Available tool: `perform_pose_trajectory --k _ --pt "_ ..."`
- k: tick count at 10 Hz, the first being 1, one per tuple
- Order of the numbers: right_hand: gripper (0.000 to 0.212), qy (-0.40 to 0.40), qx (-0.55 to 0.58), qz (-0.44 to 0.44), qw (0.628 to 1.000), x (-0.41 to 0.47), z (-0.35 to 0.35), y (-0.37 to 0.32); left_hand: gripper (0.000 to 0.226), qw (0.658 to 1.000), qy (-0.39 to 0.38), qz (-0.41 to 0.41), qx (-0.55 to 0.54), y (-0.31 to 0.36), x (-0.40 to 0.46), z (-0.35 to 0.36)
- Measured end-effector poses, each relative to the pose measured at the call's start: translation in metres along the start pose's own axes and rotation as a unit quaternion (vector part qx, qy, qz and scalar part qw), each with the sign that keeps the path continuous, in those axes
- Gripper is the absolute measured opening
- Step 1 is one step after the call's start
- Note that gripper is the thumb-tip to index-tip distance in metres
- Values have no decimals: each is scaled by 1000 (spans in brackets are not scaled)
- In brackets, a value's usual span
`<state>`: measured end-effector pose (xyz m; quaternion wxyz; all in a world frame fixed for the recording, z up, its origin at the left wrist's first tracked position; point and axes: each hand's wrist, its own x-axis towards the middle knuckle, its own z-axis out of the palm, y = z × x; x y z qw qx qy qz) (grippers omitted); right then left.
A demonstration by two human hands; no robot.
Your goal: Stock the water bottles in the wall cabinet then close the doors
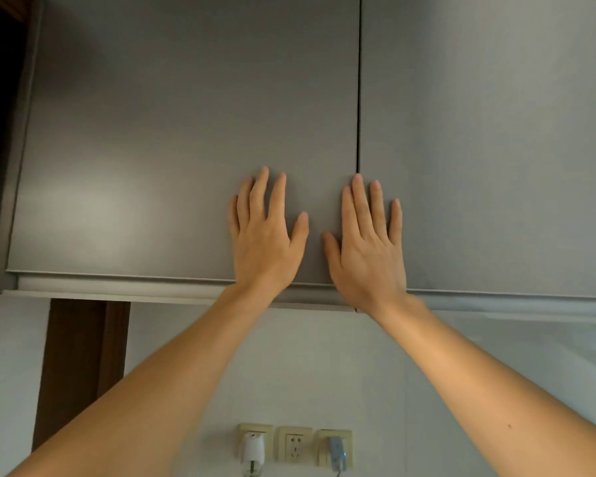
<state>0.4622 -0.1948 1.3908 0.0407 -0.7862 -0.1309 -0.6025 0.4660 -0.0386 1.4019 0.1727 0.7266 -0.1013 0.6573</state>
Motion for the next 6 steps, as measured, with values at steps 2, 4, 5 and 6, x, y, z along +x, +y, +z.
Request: perform_pose_trajectory --k 2,4,5,6 --pt "72 -32 -4 3 999 0 -3 1 60 990 -60 -14 -124 -12 4 -15" --pt "73 -111 42 67 991 1 -28 -20 45 954 -182 -37 -234 -28 29 -56" --pt "71 -163 79 94 979 -4 -46 -39 42 918 -245 -69 -305 -32 30 -80" --pt "62 -167 154 130 965 -15 -69 -59 33 878 -258 -124 -384 -42 21 -98"
